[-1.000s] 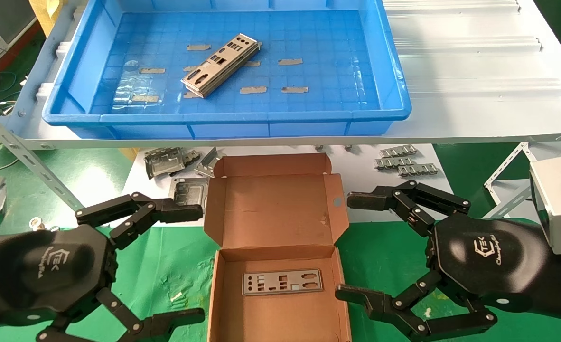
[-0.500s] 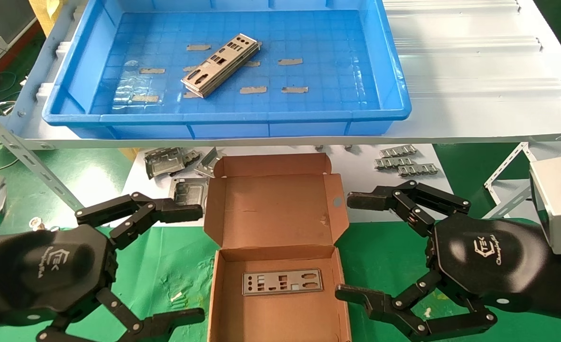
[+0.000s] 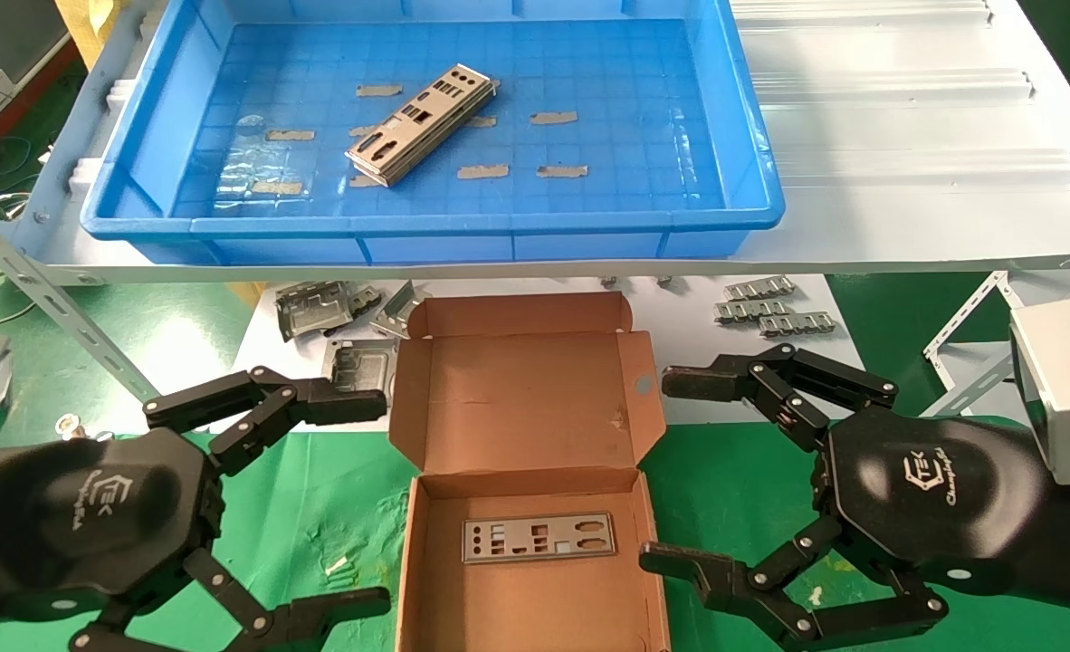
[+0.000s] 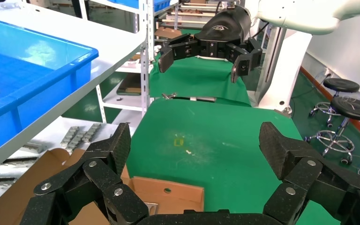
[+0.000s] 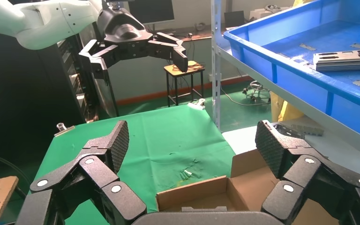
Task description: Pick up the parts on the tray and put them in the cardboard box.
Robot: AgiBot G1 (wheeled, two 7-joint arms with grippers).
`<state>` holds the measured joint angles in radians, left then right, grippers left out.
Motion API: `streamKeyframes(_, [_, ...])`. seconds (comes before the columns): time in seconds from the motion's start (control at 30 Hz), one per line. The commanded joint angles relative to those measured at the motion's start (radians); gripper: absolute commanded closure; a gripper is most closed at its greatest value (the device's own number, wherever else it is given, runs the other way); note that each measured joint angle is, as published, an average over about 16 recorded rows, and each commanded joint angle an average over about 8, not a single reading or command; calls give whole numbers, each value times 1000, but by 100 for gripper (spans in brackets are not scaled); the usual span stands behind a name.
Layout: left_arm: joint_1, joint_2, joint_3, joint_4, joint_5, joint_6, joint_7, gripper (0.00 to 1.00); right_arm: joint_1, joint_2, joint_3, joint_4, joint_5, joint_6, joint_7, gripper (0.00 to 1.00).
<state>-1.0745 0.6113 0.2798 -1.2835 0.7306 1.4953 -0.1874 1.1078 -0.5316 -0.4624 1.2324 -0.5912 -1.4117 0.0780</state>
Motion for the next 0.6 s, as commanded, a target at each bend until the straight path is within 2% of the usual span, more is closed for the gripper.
streamKeyframes(0.03, [0,0,0,0,0,0,0,0,0,0,0,0,0,0,0,0])
streamKeyframes(0.6, [0,0,0,0,0,0,0,0,0,0,0,0,0,0,0,0])
